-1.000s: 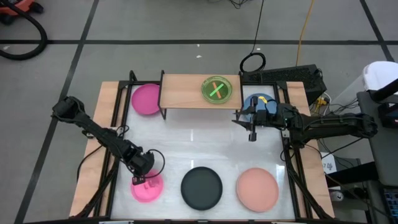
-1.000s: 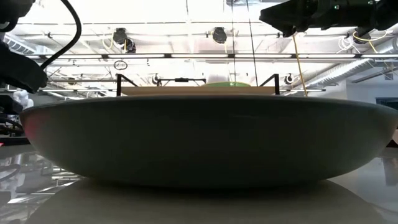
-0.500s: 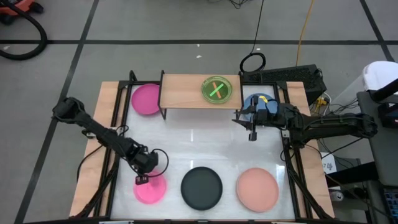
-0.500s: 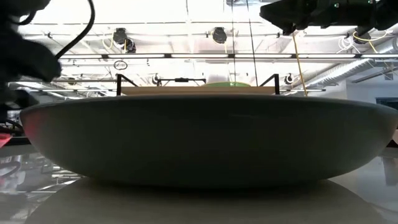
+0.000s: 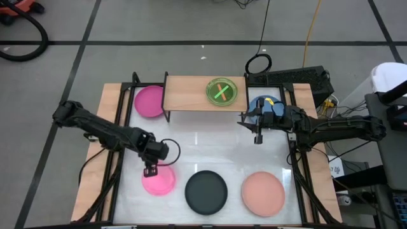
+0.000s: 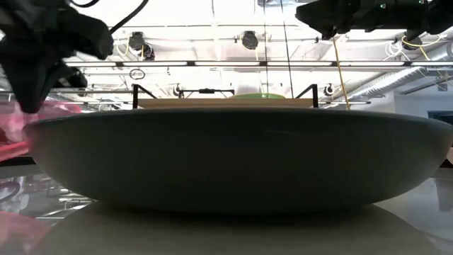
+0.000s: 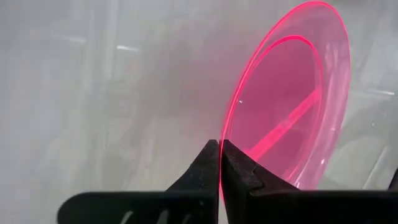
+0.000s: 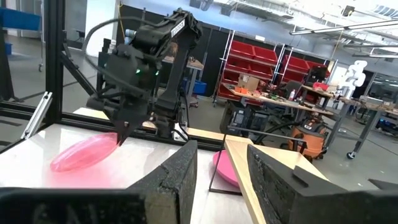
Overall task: Place and stack plates onto a shelf
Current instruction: Stack the light pink plate on top of the green plate on the shelf
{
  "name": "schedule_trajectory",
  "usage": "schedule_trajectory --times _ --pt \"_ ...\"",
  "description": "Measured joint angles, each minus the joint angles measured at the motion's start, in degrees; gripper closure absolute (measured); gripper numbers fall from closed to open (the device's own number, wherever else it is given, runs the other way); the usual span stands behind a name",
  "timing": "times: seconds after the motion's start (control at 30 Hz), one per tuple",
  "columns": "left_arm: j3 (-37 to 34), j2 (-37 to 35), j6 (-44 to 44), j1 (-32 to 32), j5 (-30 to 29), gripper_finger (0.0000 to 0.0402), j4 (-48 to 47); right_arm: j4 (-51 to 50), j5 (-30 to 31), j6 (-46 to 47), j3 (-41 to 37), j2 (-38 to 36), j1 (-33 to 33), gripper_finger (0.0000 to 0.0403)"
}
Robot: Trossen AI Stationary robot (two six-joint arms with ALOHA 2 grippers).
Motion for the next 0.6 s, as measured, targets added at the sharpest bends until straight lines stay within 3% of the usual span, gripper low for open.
schedule_trajectory --times 0.17,0.47,0.6 --pt "5.42 0.0 3.12 2.02 -0.67 0.0401 -6.64 0.17 0.0 -0.68 0.0 -0.01 0.0 0.028" --pt "15.44 -0.05 4.15 5.48 -1.68 0.0401 -7.72 0.85 0.02 -0.72 0.0 -0.02 0.0 0.028" --pt "19.56 -0.07 8.68 6.68 -5.18 0.0401 -7.7 1.27 0.02 -0.99 0.0 -0.02 0.0 0.028"
